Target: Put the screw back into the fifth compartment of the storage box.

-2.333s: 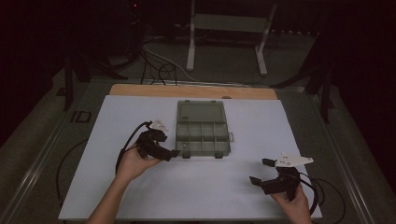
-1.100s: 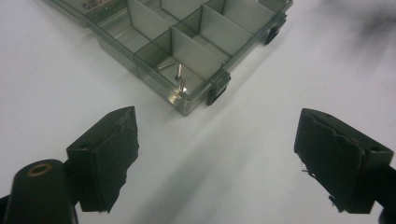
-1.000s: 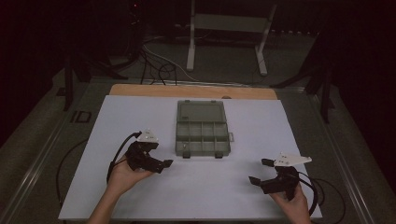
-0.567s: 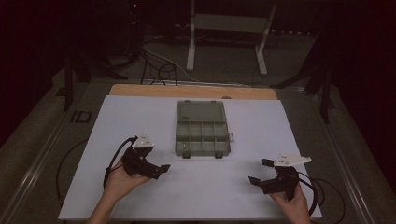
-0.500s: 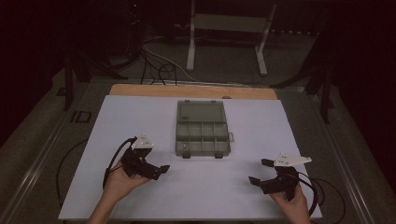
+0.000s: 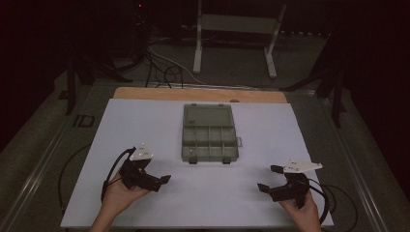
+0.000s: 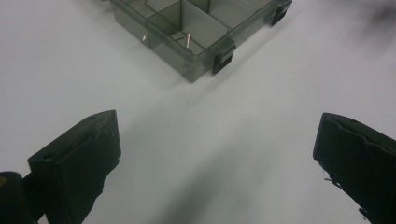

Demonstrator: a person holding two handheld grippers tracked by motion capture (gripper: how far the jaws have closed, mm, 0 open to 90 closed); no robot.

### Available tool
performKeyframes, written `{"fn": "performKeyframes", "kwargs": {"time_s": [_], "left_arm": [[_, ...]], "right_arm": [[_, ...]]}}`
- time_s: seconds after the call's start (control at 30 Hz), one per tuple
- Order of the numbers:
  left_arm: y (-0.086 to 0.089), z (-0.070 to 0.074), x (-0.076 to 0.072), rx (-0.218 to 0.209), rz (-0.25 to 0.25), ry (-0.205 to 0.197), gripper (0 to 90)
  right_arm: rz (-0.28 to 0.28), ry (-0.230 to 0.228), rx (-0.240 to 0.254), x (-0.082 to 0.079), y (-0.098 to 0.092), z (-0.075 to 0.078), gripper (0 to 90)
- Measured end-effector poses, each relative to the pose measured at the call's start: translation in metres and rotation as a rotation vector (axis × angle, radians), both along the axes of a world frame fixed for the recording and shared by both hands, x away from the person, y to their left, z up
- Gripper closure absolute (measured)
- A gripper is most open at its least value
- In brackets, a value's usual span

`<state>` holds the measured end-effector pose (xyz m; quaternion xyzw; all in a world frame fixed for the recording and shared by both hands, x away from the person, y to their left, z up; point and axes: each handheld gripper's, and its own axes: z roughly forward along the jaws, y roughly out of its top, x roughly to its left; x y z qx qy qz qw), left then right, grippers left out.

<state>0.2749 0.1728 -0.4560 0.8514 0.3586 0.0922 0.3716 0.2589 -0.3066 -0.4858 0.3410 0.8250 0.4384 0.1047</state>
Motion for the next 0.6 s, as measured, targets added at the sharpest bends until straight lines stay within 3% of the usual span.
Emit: {"fn": "performKeyframes", "kwargs": {"time_s": [0.33,0.6], "left_arm": [[0.008,-0.012,-0.007,0.005,0.018,0.004,1.7],[0.013,-0.015,-0.010,-0.022,0.036,-0.006,1.7]], "right_arm": [[0.003,0.013,-0.009,0.000,0.002,-0.003,8.9],[0.008,0.013,-0.017,0.001,0.005,-0.007,8.9]]}}
